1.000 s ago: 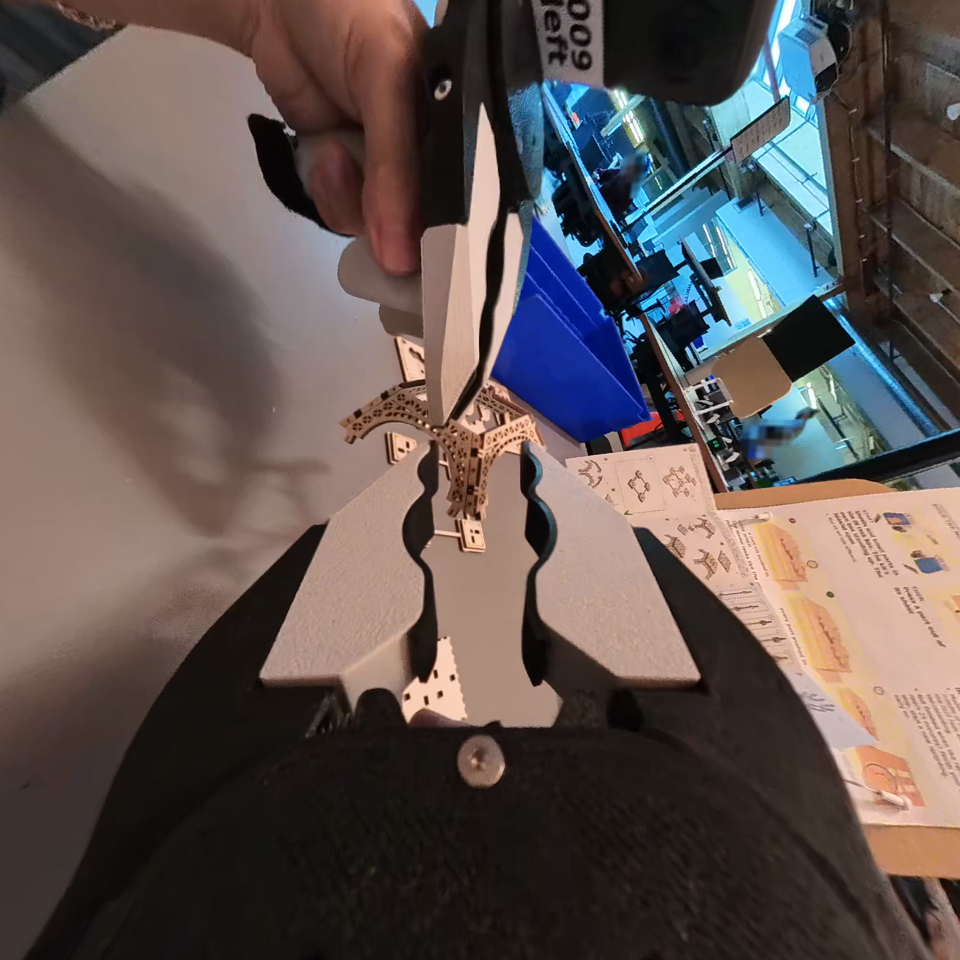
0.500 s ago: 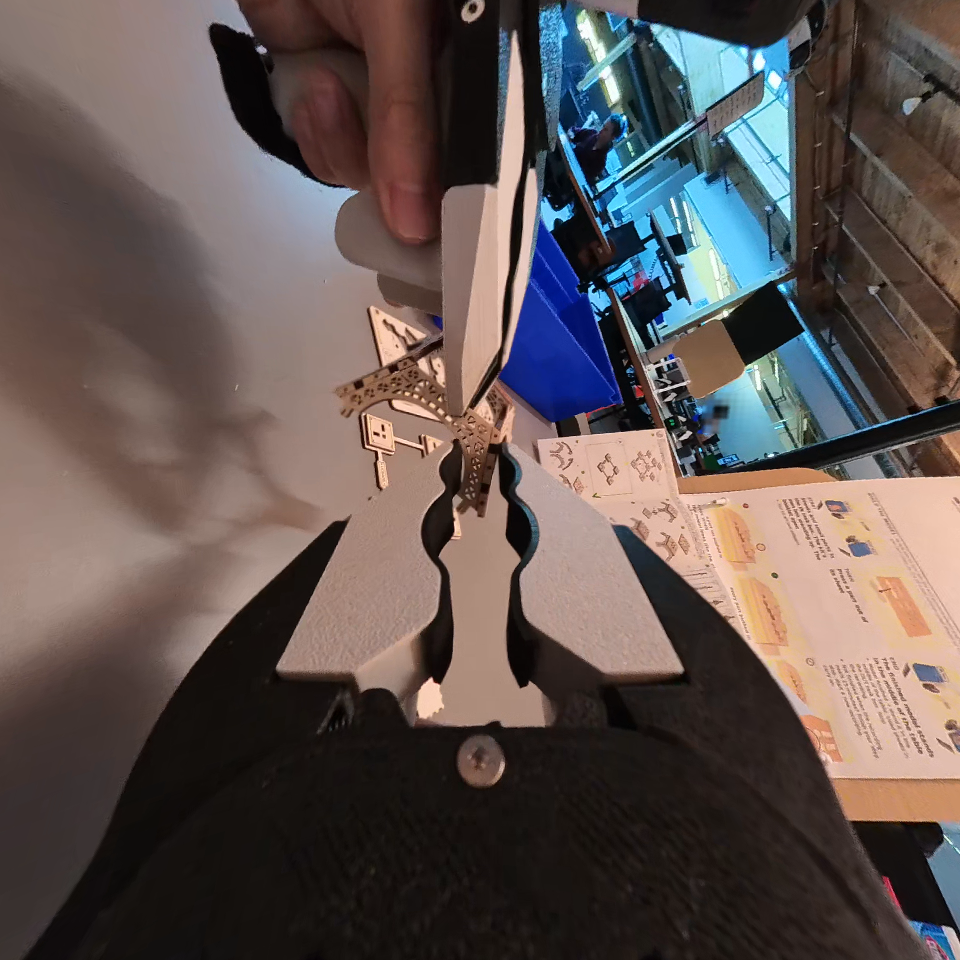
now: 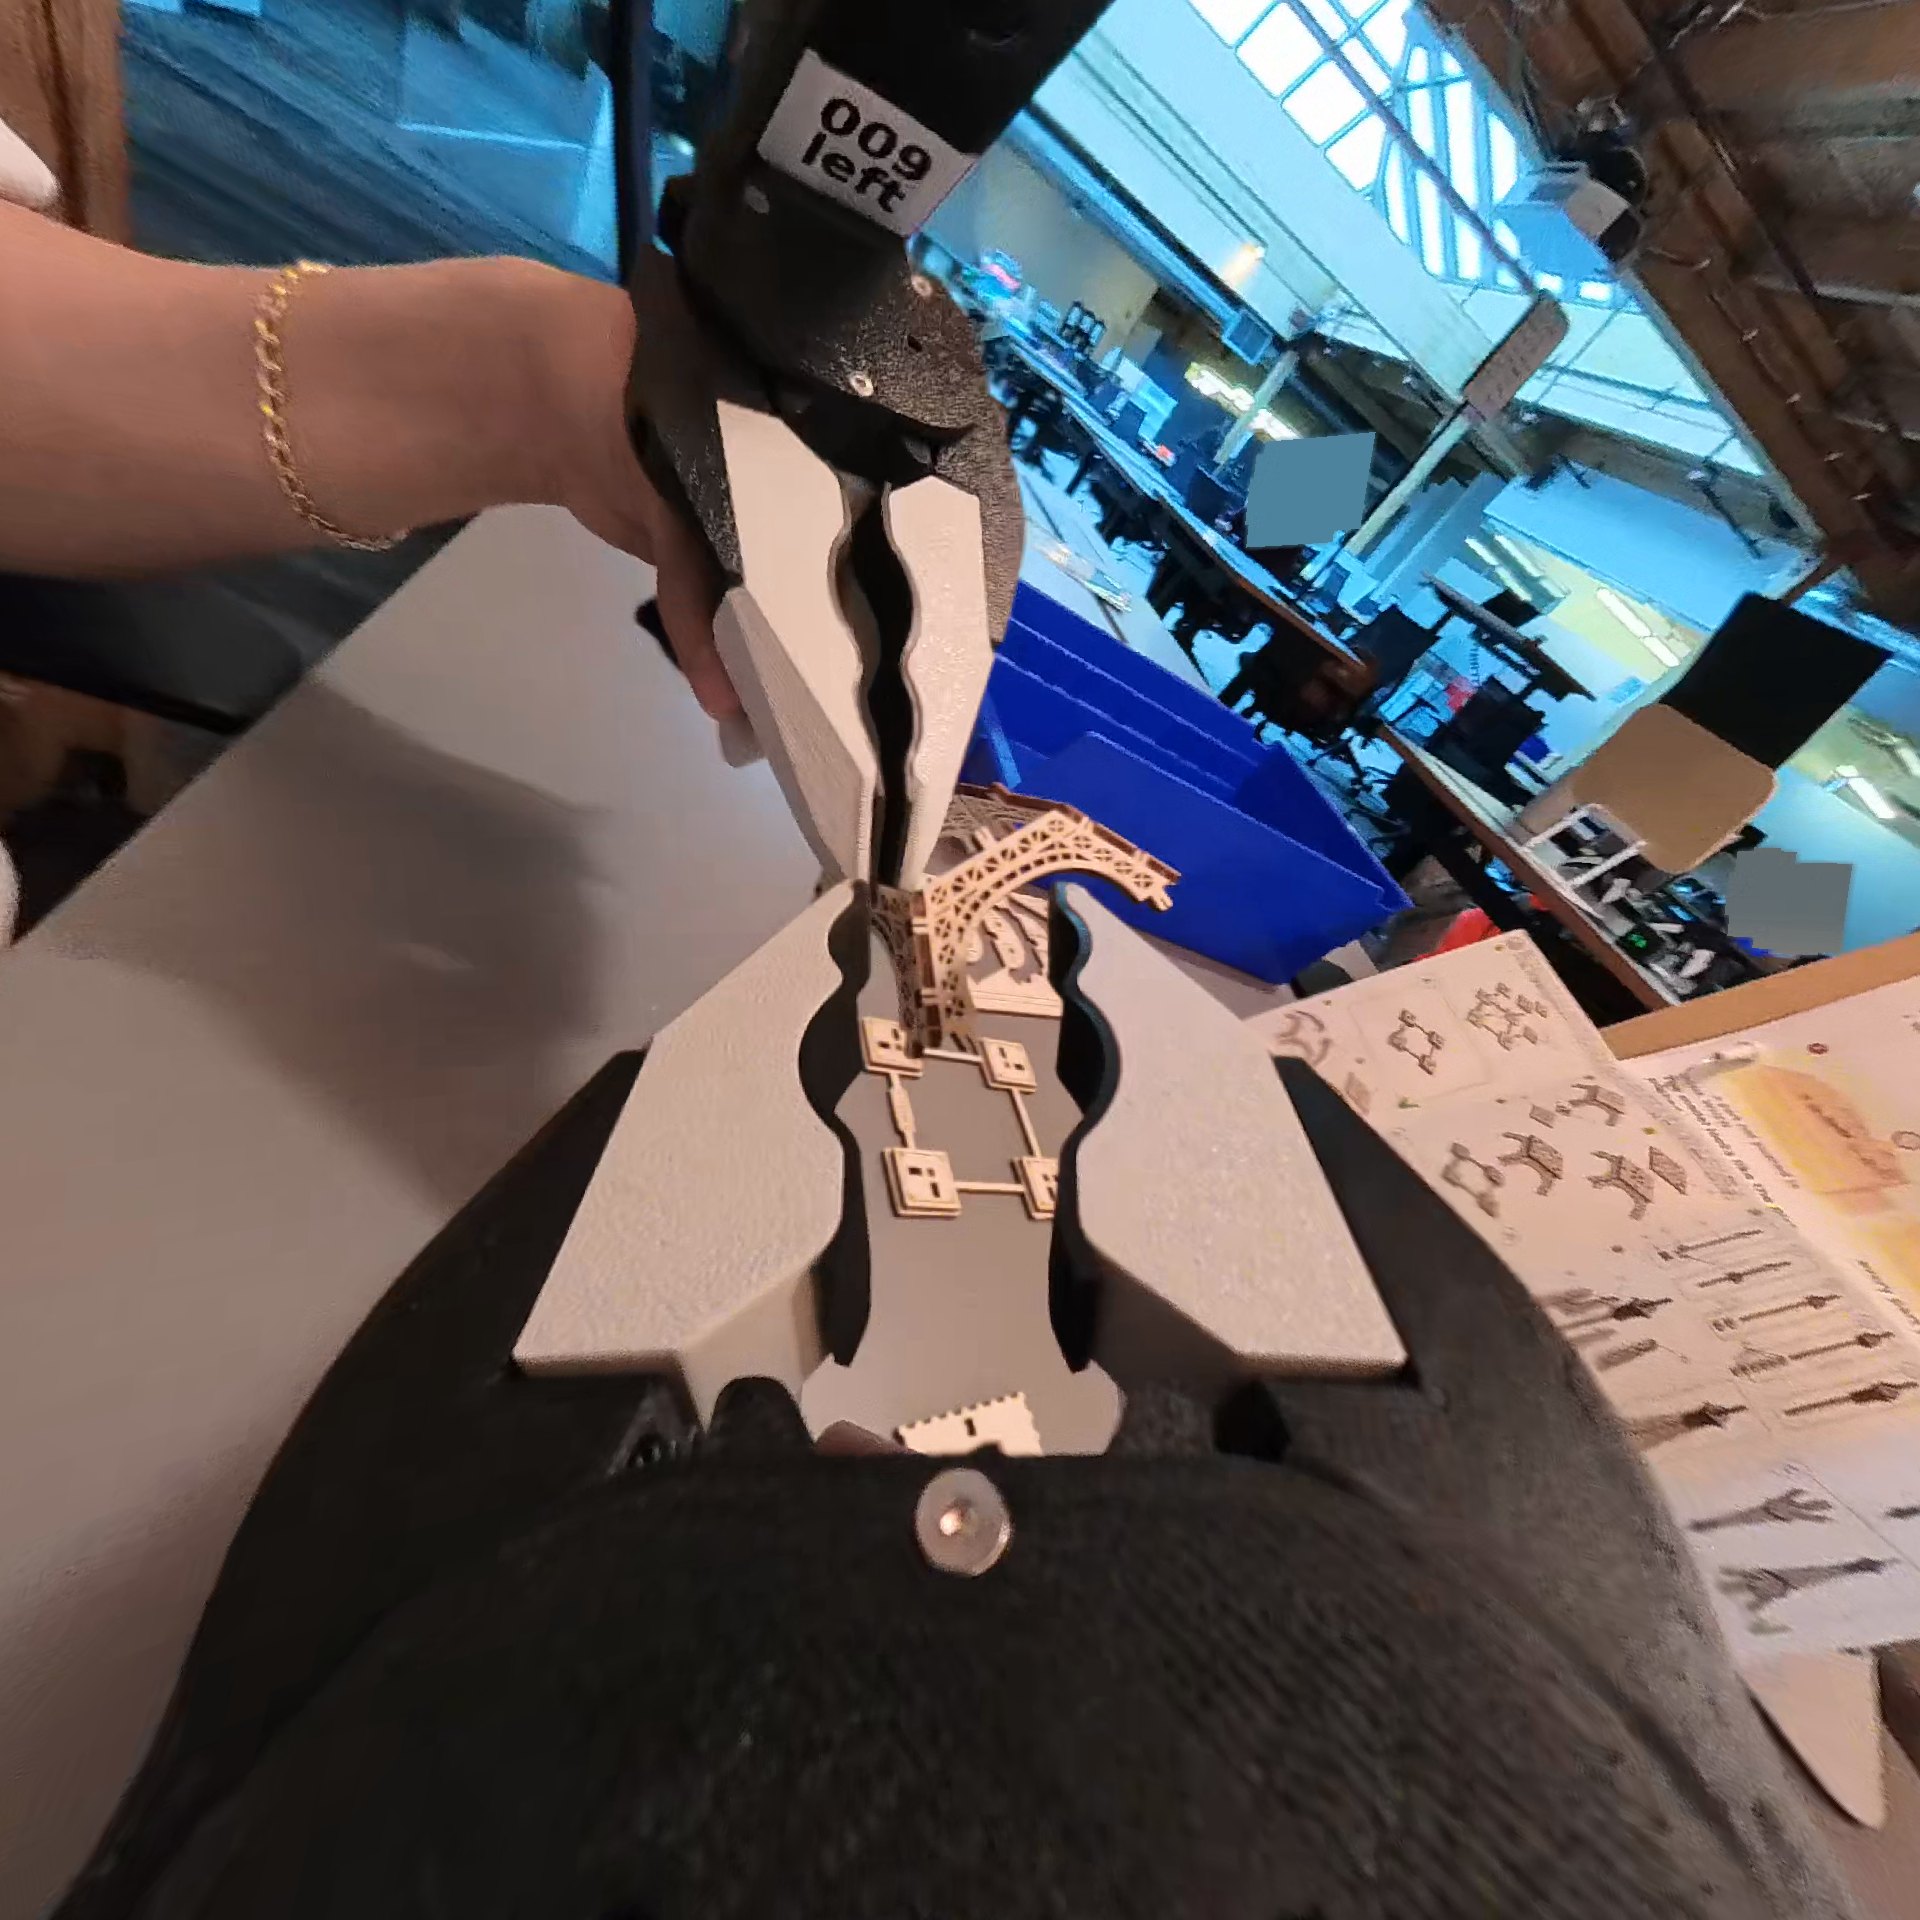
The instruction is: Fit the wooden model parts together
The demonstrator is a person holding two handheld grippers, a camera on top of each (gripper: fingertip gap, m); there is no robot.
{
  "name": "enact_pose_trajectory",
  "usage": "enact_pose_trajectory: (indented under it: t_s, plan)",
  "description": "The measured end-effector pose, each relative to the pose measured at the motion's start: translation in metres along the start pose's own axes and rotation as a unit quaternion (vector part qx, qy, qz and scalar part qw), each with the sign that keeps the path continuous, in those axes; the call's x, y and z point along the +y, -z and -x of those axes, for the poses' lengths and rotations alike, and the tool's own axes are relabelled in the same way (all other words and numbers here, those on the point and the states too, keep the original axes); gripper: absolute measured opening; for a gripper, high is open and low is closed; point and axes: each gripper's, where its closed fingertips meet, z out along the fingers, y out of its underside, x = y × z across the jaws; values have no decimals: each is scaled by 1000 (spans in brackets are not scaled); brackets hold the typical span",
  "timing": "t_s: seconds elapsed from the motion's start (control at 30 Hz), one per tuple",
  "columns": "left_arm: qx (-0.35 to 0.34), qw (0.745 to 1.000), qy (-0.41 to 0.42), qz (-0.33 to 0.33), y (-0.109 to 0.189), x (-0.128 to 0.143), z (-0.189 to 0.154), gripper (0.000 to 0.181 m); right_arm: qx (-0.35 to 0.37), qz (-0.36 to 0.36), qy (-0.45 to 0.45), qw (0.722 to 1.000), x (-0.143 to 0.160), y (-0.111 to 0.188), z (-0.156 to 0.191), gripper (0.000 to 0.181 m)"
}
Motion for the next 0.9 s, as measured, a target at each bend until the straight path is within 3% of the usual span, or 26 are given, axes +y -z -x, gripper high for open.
enact_pose_trajectory:
  t_s: [0.4,0.53,0.63,0.77,0.9]
  plan:
    - [0,1000,-2,6,-1,3,0,0,-20,30,-1,999,8,-5,8,14]
    - [19,992,124,-13,-2,4,7,0,1,47,-18,999,15,-9,1,17]
    - [84,958,263,-73,2,-8,7,0,33,40,29,998,11,-6,-5,33]
    - [119,931,332,-96,3,-9,11,0,74,74,121,987,12,-5,-12,37]
    - [136,917,362,-95,1,-6,10,0,82,79,136,984,10,-5,-13,32]
